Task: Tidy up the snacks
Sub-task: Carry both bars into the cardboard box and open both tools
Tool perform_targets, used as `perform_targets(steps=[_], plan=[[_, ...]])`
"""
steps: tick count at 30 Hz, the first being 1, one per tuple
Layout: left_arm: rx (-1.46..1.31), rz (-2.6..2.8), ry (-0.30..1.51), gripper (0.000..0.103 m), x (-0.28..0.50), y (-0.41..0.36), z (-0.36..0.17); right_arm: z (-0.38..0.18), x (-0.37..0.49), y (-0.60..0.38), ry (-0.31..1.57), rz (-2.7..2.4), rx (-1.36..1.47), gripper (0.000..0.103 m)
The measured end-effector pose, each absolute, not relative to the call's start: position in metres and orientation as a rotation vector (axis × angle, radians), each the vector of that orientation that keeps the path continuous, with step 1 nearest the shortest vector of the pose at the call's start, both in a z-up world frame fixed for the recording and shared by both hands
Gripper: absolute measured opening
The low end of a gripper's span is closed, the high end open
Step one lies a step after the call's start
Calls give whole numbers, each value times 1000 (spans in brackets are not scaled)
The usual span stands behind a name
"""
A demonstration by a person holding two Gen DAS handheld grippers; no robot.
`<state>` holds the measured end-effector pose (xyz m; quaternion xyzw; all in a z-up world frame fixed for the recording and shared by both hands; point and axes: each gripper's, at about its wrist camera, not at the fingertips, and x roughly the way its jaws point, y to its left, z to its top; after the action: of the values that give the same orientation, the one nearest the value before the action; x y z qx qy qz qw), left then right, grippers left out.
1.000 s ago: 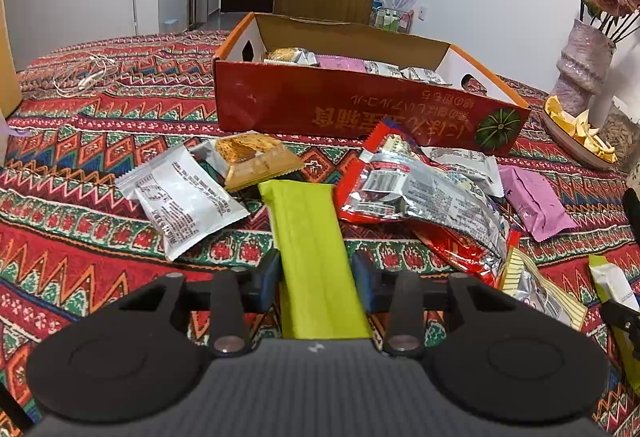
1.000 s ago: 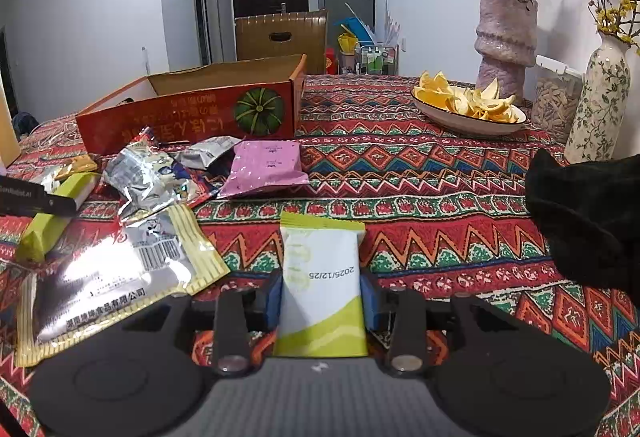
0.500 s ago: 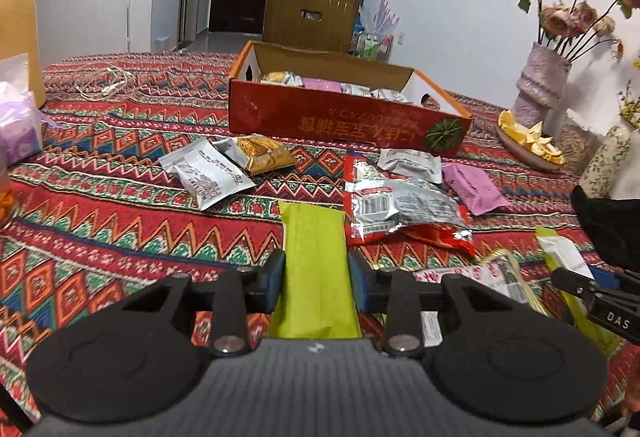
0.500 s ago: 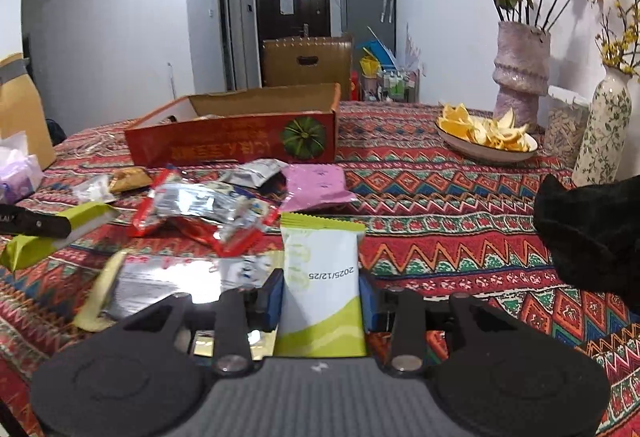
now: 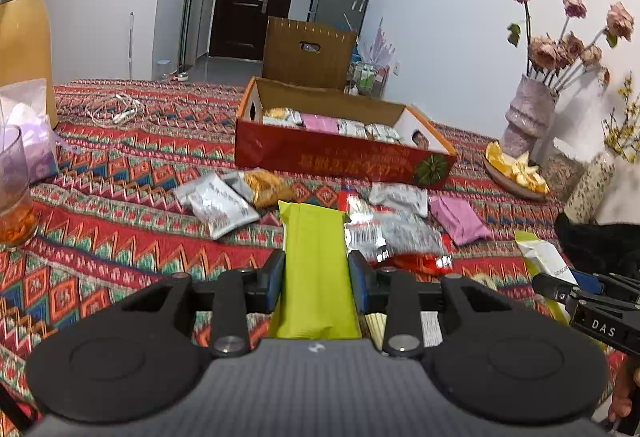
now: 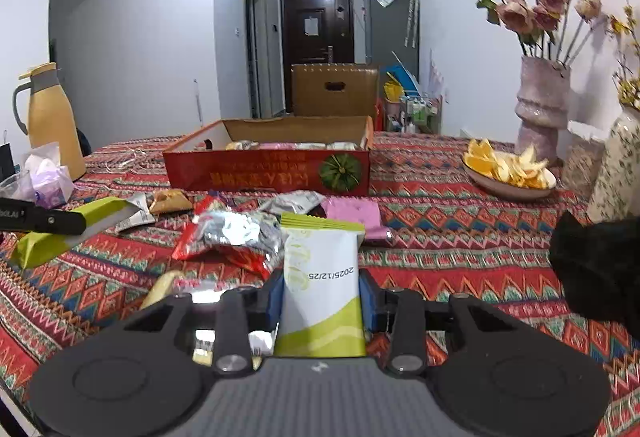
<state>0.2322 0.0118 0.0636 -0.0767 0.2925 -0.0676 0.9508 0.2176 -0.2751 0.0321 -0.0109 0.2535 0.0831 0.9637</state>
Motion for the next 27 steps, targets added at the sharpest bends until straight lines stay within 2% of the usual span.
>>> perform_targets(steps=[9, 18, 27], plan=[[-159, -127, 543, 35, 305, 21, 89, 55, 280, -268, 467, 216, -52, 37], [-157, -135, 529, 35, 410, 29, 106, 84, 393, -268, 434, 265, -44, 37], [-123, -78, 593, 35, 530, 24, 83, 76, 528, -264, 513, 269, 12, 37]])
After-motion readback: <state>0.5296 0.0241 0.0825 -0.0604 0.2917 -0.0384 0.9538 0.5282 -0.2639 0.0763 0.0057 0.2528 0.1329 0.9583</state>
